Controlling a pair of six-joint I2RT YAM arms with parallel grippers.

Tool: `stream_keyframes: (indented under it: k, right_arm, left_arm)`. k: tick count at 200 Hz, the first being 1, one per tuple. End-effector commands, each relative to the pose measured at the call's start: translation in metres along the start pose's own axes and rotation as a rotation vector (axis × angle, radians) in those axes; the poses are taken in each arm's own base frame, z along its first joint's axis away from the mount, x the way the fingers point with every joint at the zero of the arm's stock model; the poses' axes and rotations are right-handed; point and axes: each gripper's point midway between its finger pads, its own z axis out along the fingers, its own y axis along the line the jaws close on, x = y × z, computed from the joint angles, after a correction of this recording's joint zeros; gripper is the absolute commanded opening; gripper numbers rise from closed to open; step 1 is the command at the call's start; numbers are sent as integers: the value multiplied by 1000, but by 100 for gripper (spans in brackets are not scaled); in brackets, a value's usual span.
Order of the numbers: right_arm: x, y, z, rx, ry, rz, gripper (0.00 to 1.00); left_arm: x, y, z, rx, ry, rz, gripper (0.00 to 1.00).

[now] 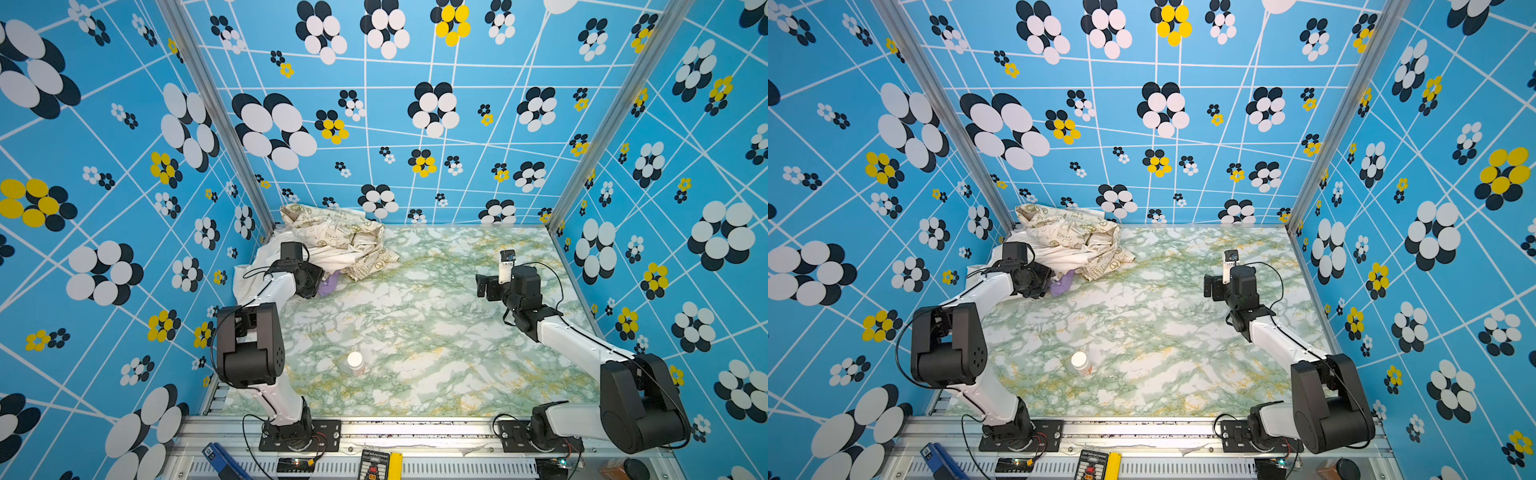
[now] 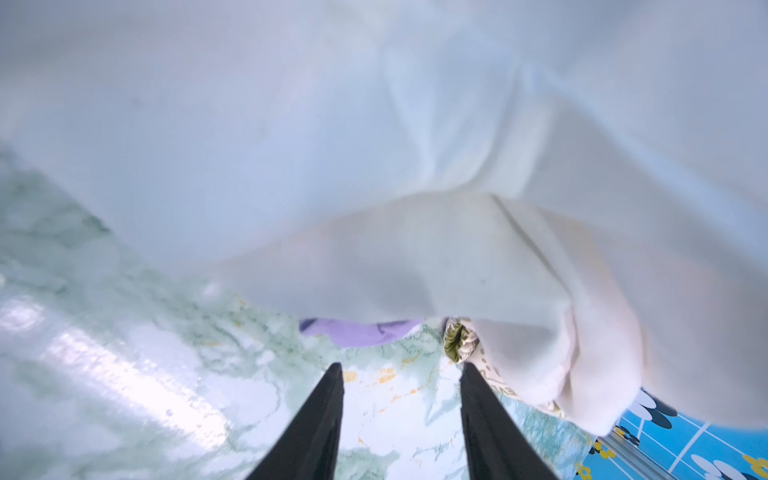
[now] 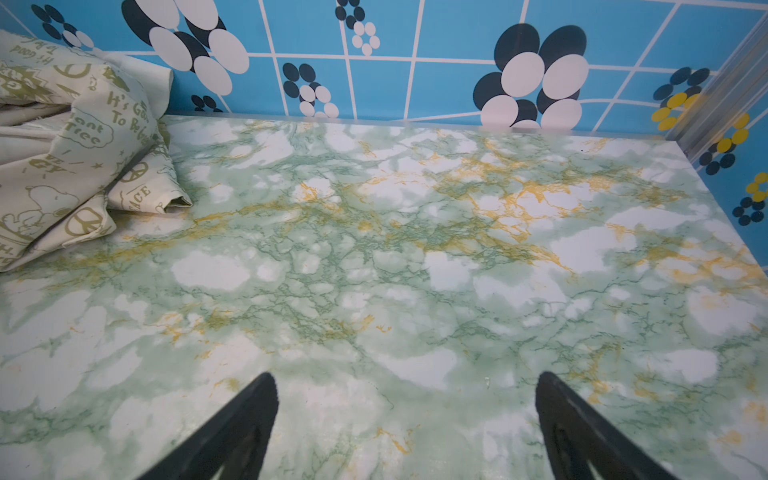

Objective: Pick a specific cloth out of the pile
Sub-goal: 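Close the left gripper on the purple cloth beneath the cream cloths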

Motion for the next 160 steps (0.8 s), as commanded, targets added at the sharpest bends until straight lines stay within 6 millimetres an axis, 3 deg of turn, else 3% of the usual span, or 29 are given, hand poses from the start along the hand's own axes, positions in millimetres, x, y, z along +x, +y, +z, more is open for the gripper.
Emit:
stream_keyframes:
  k: [1, 64, 125, 129, 160]
  right_arm:
    - [4, 1, 0, 3, 18, 16, 99]
    - [2, 2, 1, -2, 17, 18, 99]
    - [7, 0, -4, 9, 23, 11, 99]
    - [6, -1, -5, 11, 21, 10, 99]
    - [8, -2, -6, 17, 24, 8, 99]
  left_arm:
    - [7, 25, -7, -68, 3, -20, 48]
    - [16, 34, 12, -74, 62, -35, 47]
    - [4, 25, 37, -51, 48, -5, 44]
    - [3, 25, 39, -51, 47, -2, 40]
    - [1, 26, 49, -54, 50, -1, 36]
